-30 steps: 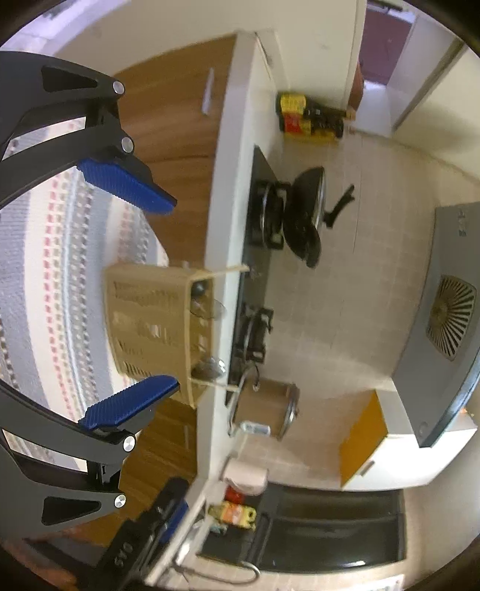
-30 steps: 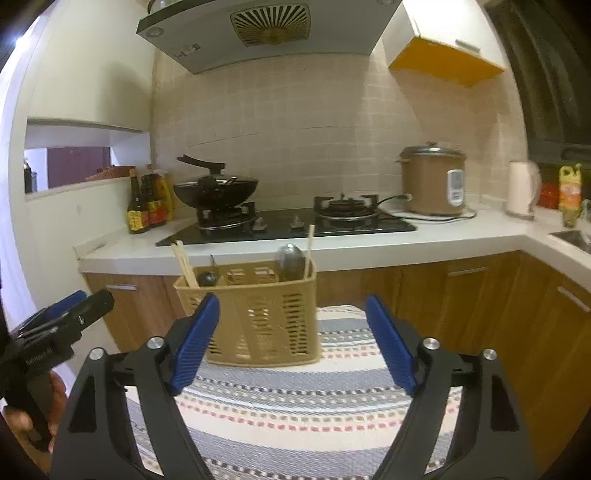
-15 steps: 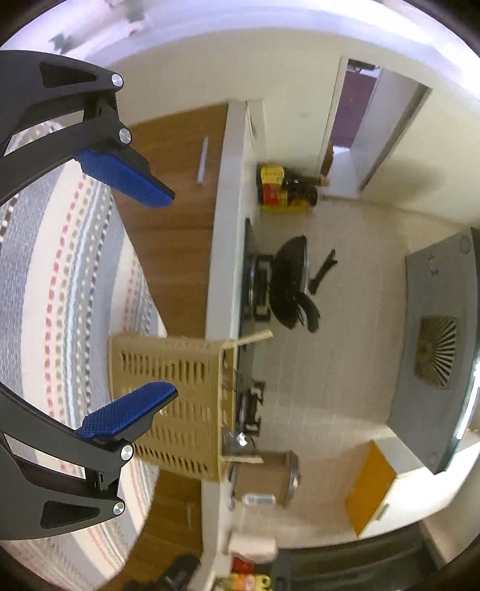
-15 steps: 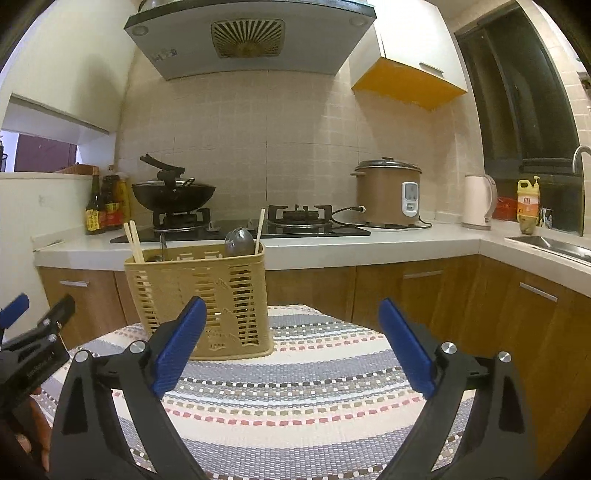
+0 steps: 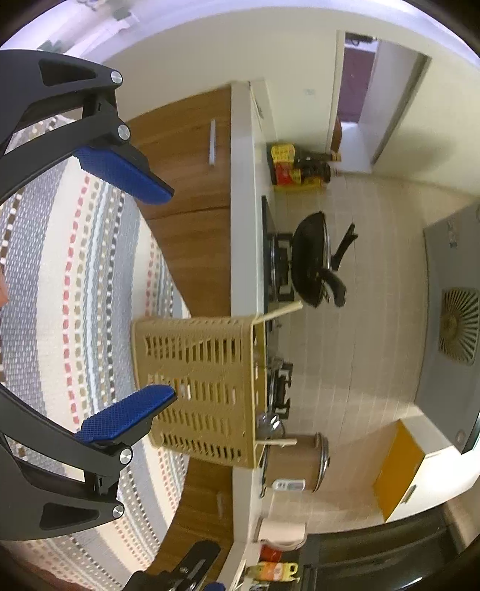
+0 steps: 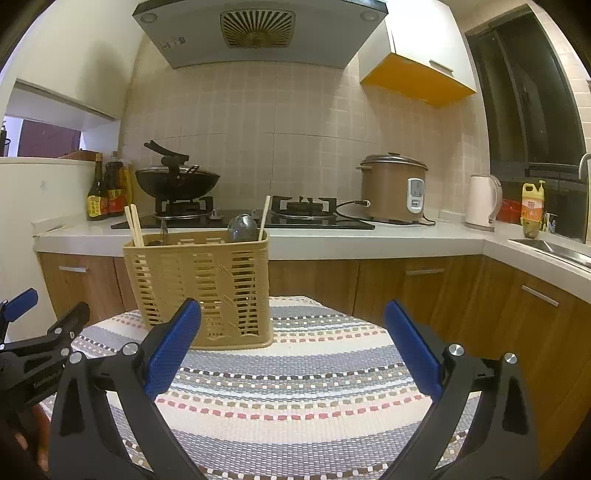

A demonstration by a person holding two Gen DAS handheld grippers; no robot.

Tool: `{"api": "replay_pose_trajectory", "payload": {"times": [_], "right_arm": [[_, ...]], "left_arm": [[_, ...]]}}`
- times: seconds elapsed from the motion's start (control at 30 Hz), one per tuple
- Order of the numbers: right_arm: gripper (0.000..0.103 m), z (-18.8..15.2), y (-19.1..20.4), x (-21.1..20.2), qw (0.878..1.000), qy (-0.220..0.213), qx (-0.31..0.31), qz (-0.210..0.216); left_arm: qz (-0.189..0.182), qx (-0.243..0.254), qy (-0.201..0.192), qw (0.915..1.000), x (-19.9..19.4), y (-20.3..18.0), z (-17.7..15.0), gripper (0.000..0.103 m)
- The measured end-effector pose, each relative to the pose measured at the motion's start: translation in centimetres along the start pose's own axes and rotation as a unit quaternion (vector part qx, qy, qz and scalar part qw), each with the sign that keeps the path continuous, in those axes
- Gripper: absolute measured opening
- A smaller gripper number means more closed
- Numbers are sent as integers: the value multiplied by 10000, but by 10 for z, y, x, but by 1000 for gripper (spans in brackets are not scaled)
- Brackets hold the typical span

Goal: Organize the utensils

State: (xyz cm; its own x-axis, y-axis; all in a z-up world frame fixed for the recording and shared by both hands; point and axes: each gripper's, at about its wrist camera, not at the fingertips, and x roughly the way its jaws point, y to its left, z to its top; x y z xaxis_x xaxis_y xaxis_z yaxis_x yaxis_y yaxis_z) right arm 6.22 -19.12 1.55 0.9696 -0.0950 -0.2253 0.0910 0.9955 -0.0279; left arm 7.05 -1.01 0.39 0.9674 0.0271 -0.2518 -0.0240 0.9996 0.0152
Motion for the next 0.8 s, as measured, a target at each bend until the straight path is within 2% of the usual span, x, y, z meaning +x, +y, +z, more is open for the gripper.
{"api": "replay_pose_trajectory", "payload": {"times": [0.17, 0.8], "right_arm": [[95, -4, 0, 3, 9999, 107, -57, -70], [95, -4, -6, 7, 9996, 256, 97, -8]], "left_arm": [[-142, 98, 154, 9997, 3, -7, -2, 95], [-64, 135, 101, 9998, 1, -9, -2, 95]]}}
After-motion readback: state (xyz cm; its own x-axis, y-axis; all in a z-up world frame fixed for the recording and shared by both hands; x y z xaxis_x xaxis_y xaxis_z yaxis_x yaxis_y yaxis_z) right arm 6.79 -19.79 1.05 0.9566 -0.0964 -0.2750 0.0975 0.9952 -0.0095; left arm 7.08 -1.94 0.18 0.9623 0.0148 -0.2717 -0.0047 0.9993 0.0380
